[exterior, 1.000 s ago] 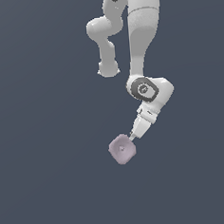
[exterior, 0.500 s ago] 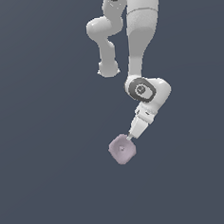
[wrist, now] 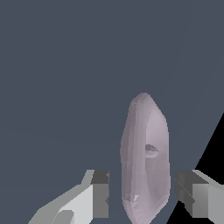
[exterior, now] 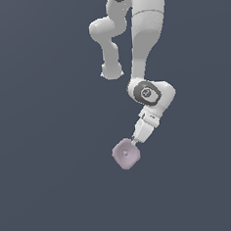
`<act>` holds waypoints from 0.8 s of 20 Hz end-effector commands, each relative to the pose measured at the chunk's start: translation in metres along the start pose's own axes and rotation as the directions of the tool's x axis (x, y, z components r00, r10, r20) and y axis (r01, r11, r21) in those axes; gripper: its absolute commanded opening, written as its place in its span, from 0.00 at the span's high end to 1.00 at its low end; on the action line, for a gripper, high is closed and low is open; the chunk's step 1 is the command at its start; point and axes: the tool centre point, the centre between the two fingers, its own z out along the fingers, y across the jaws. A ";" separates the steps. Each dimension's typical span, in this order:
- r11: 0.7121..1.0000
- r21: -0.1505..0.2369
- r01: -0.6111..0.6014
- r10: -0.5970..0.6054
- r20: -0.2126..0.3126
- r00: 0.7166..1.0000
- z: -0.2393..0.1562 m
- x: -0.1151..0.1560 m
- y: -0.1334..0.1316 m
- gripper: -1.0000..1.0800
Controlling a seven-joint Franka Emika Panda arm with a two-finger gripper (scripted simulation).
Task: Pick up the object and move it to a goal position.
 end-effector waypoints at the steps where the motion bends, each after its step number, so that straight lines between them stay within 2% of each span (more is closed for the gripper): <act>1: 1.000 -0.016 0.025 -0.025 -0.006 1.000 0.000 0.003 -0.002 0.38; 7: 0.997 -0.038 0.061 -0.061 -0.013 0.998 -0.001 0.006 -0.004 0.38; 16: 0.997 -0.038 0.061 -0.062 -0.014 0.998 0.011 0.006 -0.003 0.38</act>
